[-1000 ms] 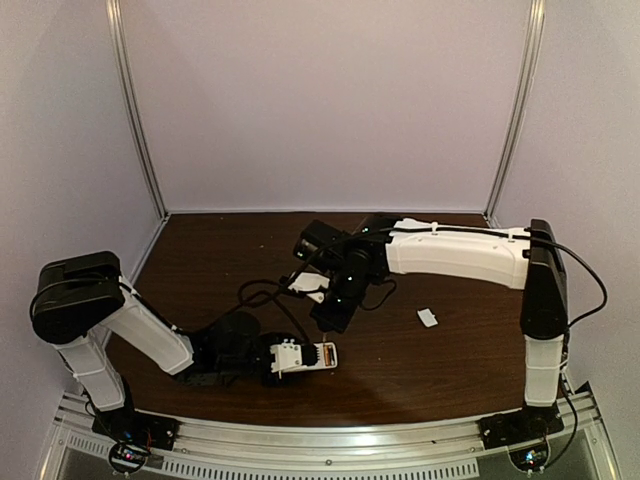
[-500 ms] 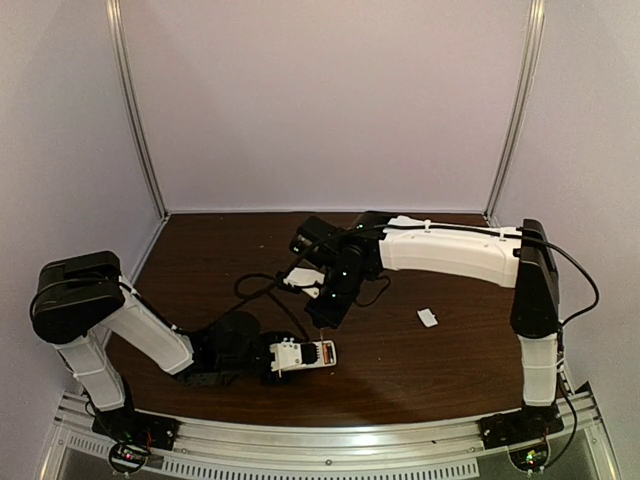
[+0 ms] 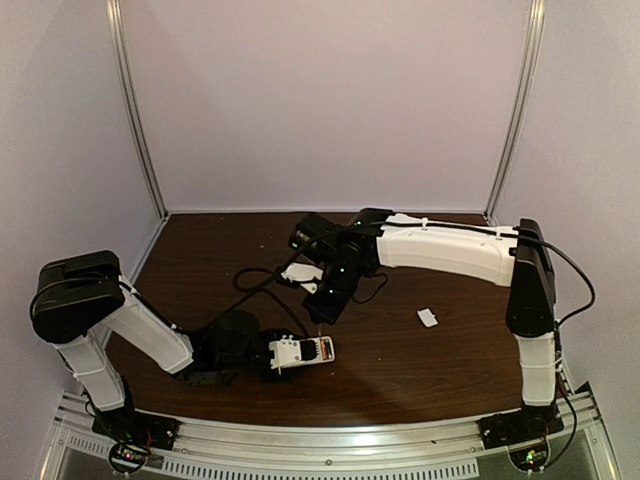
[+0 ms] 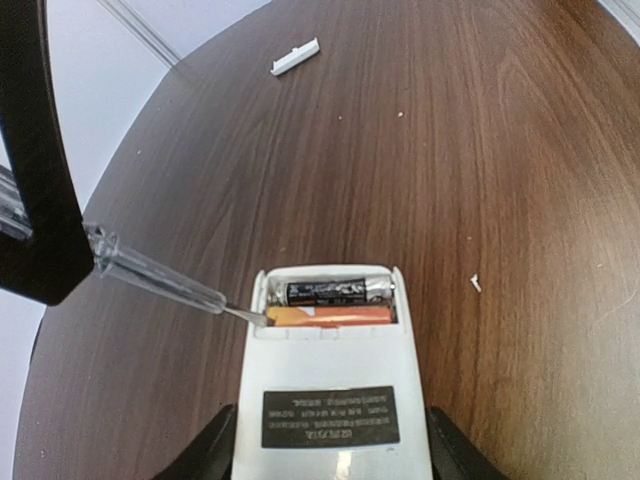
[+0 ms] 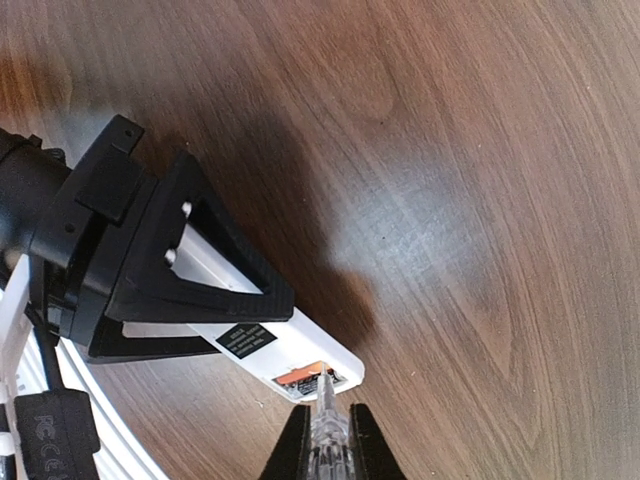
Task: Unload the batteries from the remote control
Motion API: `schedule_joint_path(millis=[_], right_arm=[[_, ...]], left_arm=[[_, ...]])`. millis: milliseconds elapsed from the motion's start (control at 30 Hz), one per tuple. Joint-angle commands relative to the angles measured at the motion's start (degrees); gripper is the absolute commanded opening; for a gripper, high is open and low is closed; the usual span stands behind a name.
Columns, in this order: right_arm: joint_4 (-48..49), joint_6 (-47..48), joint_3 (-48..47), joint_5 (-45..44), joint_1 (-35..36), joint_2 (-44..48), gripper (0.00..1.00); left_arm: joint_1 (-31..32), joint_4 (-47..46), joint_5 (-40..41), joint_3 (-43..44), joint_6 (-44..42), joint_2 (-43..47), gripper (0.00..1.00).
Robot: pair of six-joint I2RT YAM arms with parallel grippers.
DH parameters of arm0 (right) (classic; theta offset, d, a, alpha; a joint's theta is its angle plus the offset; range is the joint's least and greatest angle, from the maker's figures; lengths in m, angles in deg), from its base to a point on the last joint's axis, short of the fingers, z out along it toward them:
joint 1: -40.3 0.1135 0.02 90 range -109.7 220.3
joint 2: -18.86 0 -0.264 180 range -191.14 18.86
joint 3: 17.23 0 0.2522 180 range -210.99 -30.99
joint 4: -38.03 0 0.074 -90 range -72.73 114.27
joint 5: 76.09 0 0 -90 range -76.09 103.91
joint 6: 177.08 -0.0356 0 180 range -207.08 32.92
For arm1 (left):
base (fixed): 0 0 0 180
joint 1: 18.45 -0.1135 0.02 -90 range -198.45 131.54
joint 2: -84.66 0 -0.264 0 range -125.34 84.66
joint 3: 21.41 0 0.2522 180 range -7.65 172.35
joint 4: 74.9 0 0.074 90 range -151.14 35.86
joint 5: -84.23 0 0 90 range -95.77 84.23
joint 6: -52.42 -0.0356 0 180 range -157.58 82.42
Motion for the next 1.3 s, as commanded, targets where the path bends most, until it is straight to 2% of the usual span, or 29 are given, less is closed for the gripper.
schedule_joint_path(millis=[0, 233, 500, 767, 1267], right_arm=[[4.9, -0.3, -4.2, -4.9, -1.4, -1.1, 0.00], [1.8, -1.4, -4.6, -5.3, -1.4, 1.4, 0.00], [2.5, -4.1, 4.0, -4.0, -1.3, 9.0, 0.00], [11.9, -7.3, 21.4, -2.7, -0.6, 19.7, 0.00], [24.8, -9.5, 31.4, -4.9, 0.8, 28.5, 0.00]], left_arm=[[1.2, -8.0, -4.6, 0.3, -1.4, 2.3, 0.00], [1.2, -8.9, -0.5, 0.2, -1.3, 2.2, 0.00], [1.2, -13.3, 5.3, -1.4, -1.1, 2.4, 0.00], [1.2, -14.3, 5.1, -1.5, 0.0, 2.8, 0.00], [1.2, -13.0, 4.7, 0.2, 1.1, 1.3, 0.00]])
